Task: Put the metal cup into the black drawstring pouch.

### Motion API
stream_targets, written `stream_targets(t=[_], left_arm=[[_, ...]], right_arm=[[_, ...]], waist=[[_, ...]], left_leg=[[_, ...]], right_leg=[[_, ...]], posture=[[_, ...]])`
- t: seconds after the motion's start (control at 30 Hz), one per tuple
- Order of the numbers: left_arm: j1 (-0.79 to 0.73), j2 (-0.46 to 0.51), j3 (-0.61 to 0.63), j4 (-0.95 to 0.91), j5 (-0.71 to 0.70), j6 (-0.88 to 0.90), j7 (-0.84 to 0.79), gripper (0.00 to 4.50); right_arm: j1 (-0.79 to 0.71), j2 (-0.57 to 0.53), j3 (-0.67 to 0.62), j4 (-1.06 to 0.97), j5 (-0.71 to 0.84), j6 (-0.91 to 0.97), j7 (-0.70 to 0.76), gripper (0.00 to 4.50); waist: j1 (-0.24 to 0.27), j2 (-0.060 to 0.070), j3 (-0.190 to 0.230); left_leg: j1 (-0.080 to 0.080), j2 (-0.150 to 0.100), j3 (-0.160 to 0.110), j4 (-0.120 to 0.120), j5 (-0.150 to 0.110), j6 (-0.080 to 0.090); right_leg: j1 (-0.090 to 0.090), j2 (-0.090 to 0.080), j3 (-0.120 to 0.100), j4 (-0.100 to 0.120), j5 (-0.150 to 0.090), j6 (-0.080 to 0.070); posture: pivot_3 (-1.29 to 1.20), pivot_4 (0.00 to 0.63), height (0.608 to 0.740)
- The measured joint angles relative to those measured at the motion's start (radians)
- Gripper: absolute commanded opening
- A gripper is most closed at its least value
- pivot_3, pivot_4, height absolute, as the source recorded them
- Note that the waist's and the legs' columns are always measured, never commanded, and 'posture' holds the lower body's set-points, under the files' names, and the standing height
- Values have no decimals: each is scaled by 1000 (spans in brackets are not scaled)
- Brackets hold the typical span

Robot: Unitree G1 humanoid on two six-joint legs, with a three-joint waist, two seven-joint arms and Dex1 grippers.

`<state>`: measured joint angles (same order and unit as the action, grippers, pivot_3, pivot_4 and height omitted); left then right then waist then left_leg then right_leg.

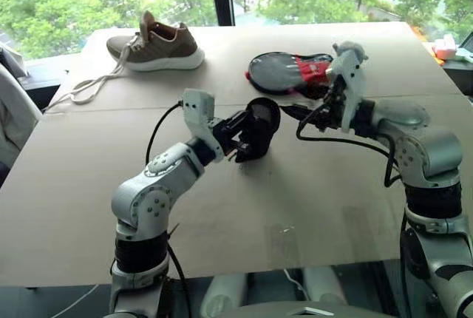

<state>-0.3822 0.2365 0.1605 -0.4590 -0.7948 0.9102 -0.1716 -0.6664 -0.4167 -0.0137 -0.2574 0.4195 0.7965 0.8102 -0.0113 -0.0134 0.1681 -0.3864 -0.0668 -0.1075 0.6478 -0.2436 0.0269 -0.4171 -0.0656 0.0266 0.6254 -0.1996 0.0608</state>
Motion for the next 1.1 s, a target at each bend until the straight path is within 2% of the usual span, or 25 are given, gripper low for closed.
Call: stream_targets(t=[0.07,0.23,0.37,0.53,0.63,0.87,1.1], left_arm=[[-18,-26,16,3,-24,1,24,0],[-63,-114,98,21,-124,14,145,0],[-75,-160,118,37,-204,34,225,0],[-74,-209,155,47,-319,36,341,0],[-62,-228,171,61,-366,27,406,0],[-17,-253,191,82,-495,-12,508,0],[-1,-238,182,102,-560,-52,532,0]], right_arm=[[15,-10,-10,-14,41,3,20,3073],[153,-130,39,-118,152,113,119,3073],[200,-48,112,-158,190,188,41,3073],[200,62,195,-121,100,143,-116,3073],[201,115,217,-72,51,132,-199,3073],[221,211,222,-65,45,131,-284,3073],[219,187,296,1,-48,52,-292,3073]], waist=[[-2,0,0],[8,0,0],[-1,0,0],[4,-1,0],[7,-1,0],[12,-1,0],[16,-1,0]], left_leg=[[0,0,0,0,0,0],[-1,0,-1,1,-2,3],[-1,0,0,1,-2,3],[-1,0,0,3,0,0],[-1,0,0,3,0,-1],[-1,0,0,2,0,-1],[0,0,0,2,0,-1]], right_leg=[[0,0,0,0,0,0],[0,-1,-1,-1,0,0],[0,0,0,0,0,0],[0,0,0,0,0,0],[0,0,0,1,0,0],[0,0,0,0,0,0],[0,1,0,0,0,0]], posture=[[0,150,736],[0,150,736],[0,150,736],[0,150,736],[0,150,736],[0,150,736],[0,150,736]])
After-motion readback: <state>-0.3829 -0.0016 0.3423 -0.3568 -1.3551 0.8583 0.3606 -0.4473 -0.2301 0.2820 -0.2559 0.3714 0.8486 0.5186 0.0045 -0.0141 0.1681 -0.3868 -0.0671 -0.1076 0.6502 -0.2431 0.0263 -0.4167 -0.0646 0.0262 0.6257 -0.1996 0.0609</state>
